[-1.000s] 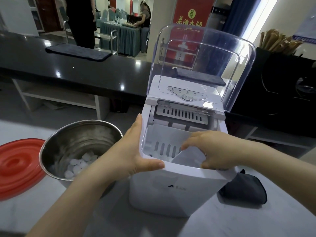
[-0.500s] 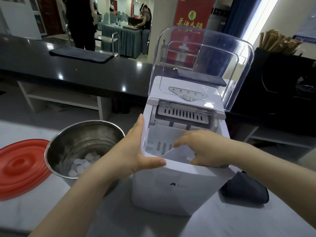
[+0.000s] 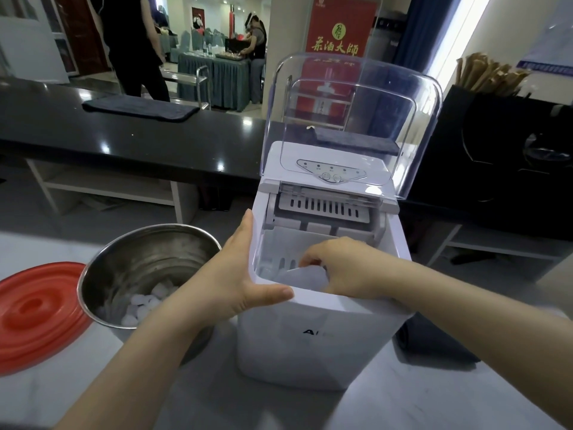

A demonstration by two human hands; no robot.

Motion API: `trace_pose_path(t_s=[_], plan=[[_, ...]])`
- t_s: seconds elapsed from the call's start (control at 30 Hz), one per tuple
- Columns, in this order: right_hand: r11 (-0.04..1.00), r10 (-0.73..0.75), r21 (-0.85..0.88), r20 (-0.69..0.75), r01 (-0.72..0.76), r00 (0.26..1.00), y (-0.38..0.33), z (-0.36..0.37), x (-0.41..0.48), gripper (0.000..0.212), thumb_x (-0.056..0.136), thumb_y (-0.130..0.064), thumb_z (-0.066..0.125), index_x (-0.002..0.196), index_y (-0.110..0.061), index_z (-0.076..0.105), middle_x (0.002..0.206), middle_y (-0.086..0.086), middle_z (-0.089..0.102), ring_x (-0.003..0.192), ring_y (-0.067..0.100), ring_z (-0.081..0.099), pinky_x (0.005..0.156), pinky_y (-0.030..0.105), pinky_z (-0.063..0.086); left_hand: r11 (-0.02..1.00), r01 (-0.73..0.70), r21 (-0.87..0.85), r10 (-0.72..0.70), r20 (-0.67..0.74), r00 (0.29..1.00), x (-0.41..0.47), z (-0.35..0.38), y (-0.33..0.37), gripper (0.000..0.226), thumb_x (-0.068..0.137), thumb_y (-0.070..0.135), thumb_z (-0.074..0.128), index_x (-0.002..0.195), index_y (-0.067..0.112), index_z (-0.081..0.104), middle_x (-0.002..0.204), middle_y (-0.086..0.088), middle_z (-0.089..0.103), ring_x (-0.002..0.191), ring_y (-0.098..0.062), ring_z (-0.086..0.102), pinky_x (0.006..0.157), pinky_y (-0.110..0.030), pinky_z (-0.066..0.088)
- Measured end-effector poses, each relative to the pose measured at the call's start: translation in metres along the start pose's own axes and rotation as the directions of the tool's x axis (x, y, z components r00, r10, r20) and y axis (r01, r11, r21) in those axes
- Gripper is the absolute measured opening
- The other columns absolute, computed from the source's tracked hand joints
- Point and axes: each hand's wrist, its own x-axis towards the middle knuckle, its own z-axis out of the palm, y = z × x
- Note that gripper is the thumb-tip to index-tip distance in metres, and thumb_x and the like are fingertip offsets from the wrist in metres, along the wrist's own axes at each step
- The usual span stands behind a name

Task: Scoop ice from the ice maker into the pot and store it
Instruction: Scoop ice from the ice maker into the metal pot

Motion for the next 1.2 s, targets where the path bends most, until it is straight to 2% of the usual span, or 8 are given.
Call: trace_pose_path(t_s=[0.37, 0.47, 0.63, 0.8, 0.9, 1.0, 1.1, 1.2], plan=[[0.995, 0.081, 0.064, -0.084, -0.076, 0.993, -0.020, 0.004, 0.016, 0.052, 0.080, -0.039, 0.069, 0.125, -0.016, 0.056, 0.122, 0.001, 0.060, 0.112, 0.021, 0.054, 0.088, 0.031, 0.047, 1.000, -0.007, -0.027, 0.006, -0.028, 1.000, 0.001, 0.002, -0.003, 0.138, 0.057, 0.053, 0.084, 0.149, 0.025, -0.015, 0.140, 0.030, 0.001, 0.133, 0.010, 0.006, 0.100, -0.007, 0.014], [0.982, 0.104, 0.162, -0.056, -0.093, 0.993, -0.013, 0.006, 0.009, 0.047, 0.080, -0.037, 0.070, 0.121, -0.019, 0.059, 0.117, -0.003, 0.062, 0.104, 0.015, 0.055, 0.081, 0.026, 0.044, 1.000, -0.008, -0.013, 0.008, -0.032, 0.999, 0.001, 0.001, -0.003, 0.146, 0.048, 0.062, 0.083, 0.149, 0.026, -0.015, 0.147, 0.028, -0.002, 0.135, 0.009, 0.005, 0.103, -0.009, 0.014], [0.938, 0.131, 0.329, -0.052, -0.107, 0.990, -0.003, 0.002, -0.003, 0.051, 0.078, -0.039, 0.075, 0.123, -0.025, 0.057, 0.114, -0.014, 0.058, 0.093, 0.002, 0.055, 0.079, 0.017, 0.041, 1.000, 0.011, -0.019, -0.012, -0.056, 0.998, -0.003, 0.003, 0.000, 0.132, 0.056, 0.050, 0.077, 0.150, 0.026, -0.013, 0.156, 0.019, -0.003, 0.136, 0.007, 0.005, 0.106, -0.013, 0.012], [0.849, 0.162, 0.517, -0.052, -0.112, 0.985, 0.005, 0.000, -0.014, 0.051, 0.070, -0.038, 0.081, 0.117, -0.032, 0.059, 0.109, -0.019, 0.061, 0.071, -0.015, 0.057, 0.059, 0.006, 0.040, 1.000, 0.004, -0.010, -0.004, -0.060, 0.998, -0.003, 0.003, -0.002, 0.134, 0.053, 0.057, 0.074, 0.150, 0.026, -0.013, 0.156, 0.018, -0.002, 0.136, 0.006, 0.007, 0.107, -0.015, 0.014], [0.773, 0.190, 0.627, -0.076, -0.101, 0.979, 0.001, -0.006, -0.023, 0.051, 0.067, -0.032, 0.084, 0.112, -0.032, 0.061, 0.106, -0.017, 0.064, 0.077, 0.002, 0.066, 0.068, 0.020, 0.054, 0.999, -0.032, -0.021, 0.031, -0.071, 0.997, -0.006, 0.001, 0.001, 0.121, 0.063, 0.050, 0.080, 0.149, 0.036, -0.004, 0.150, 0.032, 0.010, 0.131, 0.015, 0.016, 0.101, -0.007, 0.017], [0.767, 0.203, 0.636, -0.117, -0.084, 0.972, -0.005, -0.015, -0.032, 0.053, 0.065, -0.030, 0.086, 0.113, -0.032, 0.062, 0.106, -0.015, 0.065, 0.079, 0.007, 0.068, 0.076, 0.028, 0.058, 0.995, -0.082, 0.060, 0.087, -0.080, 0.993, -0.012, -0.006, 0.002, 0.094, 0.073, 0.035, 0.077, 0.136, 0.053, 0.008, 0.122, 0.057, 0.022, 0.112, 0.032, 0.028, 0.090, 0.004, 0.023], [0.804, 0.225, 0.587, -0.146, -0.099, 0.963, -0.013, -0.027, -0.038, 0.060, 0.065, -0.036, 0.085, 0.119, -0.029, 0.061, 0.107, -0.017, 0.063, 0.078, -0.002, 0.063, 0.084, 0.026, 0.055, 0.992, -0.064, 0.107, 0.080, -0.155, 0.985, -0.023, -0.013, -0.006, 0.097, 0.073, 0.042, 0.075, 0.148, 0.036, 0.014, 0.137, 0.035, 0.022, 0.126, 0.011, 0.028, 0.095, -0.006, 0.026], [0.799, 0.251, 0.595, -0.190, -0.092, 0.949, -0.029, -0.038, -0.043, 0.058, 0.064, -0.039, 0.085, 0.117, -0.028, 0.063, 0.103, -0.018, 0.065, 0.080, -0.006, 0.061, 0.089, 0.025, 0.050, 0.996, -0.076, 0.041, 0.083, -0.204, 0.975, -0.038, -0.022, -0.018, 0.097, 0.066, 0.054, 0.073, 0.146, 0.042, 0.020, 0.141, 0.028, 0.030, 0.131, 0.008, 0.029, 0.105, -0.019, 0.028]])
